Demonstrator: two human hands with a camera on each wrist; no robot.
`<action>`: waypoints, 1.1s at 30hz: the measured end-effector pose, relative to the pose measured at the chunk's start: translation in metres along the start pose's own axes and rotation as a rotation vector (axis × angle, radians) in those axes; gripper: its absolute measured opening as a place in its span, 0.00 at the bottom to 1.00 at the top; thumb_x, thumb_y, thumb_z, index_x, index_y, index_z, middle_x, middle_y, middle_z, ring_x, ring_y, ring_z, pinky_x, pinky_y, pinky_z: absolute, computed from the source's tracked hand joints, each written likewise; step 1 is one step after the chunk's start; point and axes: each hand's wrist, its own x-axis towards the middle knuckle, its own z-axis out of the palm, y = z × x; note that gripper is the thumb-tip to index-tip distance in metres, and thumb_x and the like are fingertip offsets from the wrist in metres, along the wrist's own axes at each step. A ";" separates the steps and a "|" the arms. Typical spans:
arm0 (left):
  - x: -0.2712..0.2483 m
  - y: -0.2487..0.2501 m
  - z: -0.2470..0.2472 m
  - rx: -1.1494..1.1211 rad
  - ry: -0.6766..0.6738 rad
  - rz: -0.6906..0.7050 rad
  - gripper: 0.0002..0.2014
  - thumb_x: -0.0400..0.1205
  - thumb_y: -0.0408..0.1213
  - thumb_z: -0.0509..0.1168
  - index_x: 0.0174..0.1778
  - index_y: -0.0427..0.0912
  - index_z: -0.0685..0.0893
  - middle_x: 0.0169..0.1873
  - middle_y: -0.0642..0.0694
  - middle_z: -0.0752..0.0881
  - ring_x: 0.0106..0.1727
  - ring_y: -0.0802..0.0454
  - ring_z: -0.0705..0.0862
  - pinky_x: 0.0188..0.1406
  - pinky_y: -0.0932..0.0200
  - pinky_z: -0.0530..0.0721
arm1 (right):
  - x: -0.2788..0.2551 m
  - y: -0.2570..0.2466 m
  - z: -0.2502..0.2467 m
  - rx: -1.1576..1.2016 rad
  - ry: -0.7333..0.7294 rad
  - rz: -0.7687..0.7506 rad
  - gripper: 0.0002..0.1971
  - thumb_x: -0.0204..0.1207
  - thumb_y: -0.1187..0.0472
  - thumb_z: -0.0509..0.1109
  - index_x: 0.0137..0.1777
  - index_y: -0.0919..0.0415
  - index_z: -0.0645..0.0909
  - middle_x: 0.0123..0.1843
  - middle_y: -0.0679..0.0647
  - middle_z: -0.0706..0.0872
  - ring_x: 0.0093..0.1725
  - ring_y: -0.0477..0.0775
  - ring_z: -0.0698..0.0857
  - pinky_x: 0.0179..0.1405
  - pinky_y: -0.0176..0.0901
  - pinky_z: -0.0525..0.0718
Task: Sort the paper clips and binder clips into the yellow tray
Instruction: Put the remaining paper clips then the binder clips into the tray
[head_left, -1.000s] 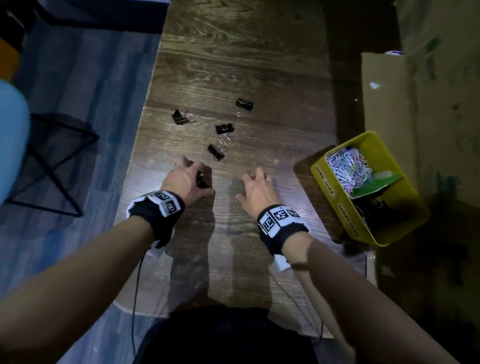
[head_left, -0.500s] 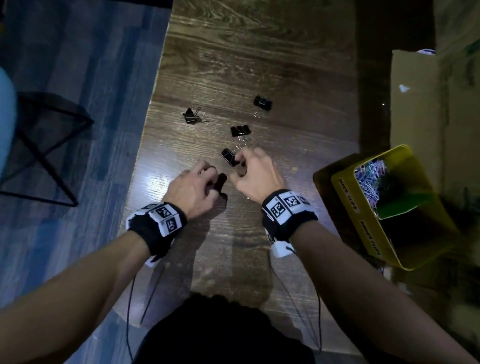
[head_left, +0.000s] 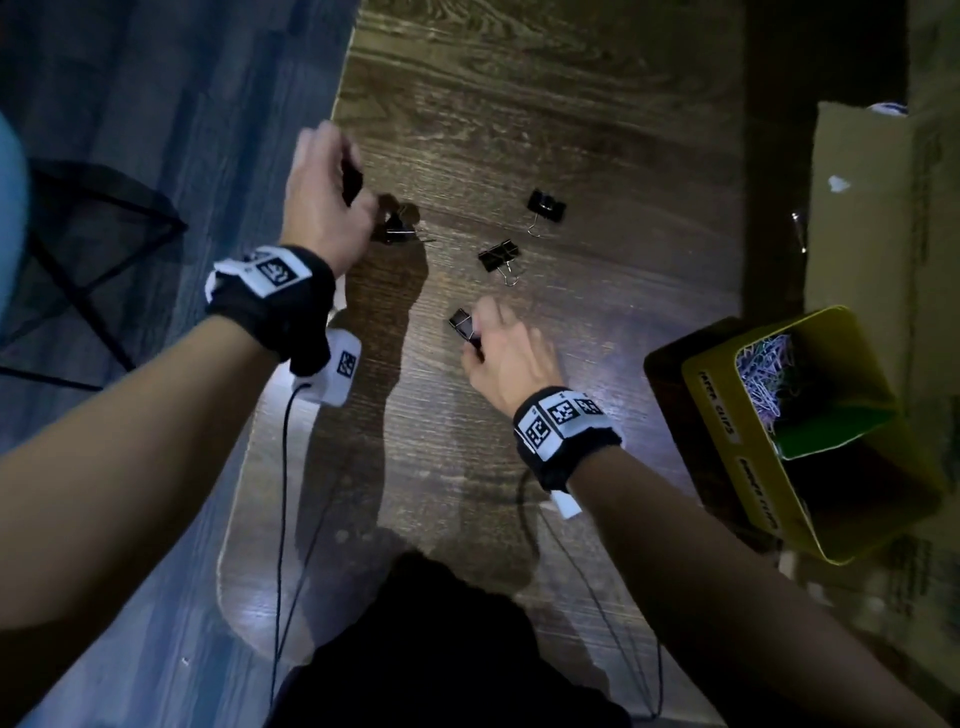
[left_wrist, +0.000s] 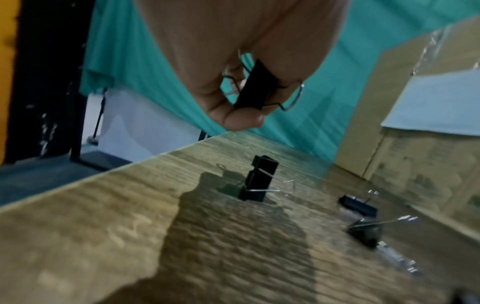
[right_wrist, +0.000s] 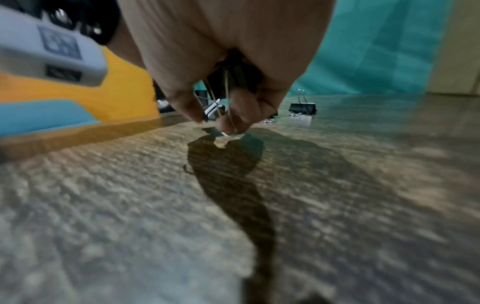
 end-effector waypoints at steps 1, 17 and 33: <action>0.006 0.001 0.001 0.075 -0.045 0.033 0.13 0.73 0.26 0.61 0.41 0.51 0.72 0.44 0.52 0.72 0.44 0.57 0.72 0.48 0.67 0.74 | -0.002 0.001 -0.002 0.107 0.031 0.019 0.11 0.79 0.58 0.63 0.58 0.57 0.66 0.51 0.56 0.82 0.39 0.58 0.84 0.33 0.47 0.82; 0.004 0.008 0.045 0.559 -0.454 0.180 0.11 0.77 0.36 0.68 0.50 0.33 0.86 0.53 0.33 0.79 0.52 0.34 0.80 0.49 0.48 0.80 | 0.003 0.059 -0.070 1.987 0.113 0.422 0.16 0.84 0.53 0.51 0.48 0.58 0.79 0.27 0.48 0.76 0.21 0.43 0.74 0.09 0.29 0.64; -0.139 0.221 0.132 -0.772 -1.132 -0.438 0.01 0.78 0.26 0.65 0.42 0.32 0.82 0.32 0.37 0.85 0.27 0.47 0.87 0.23 0.64 0.85 | -0.186 0.163 -0.110 2.061 0.665 0.547 0.13 0.79 0.53 0.58 0.51 0.61 0.79 0.34 0.50 0.76 0.28 0.42 0.72 0.14 0.29 0.66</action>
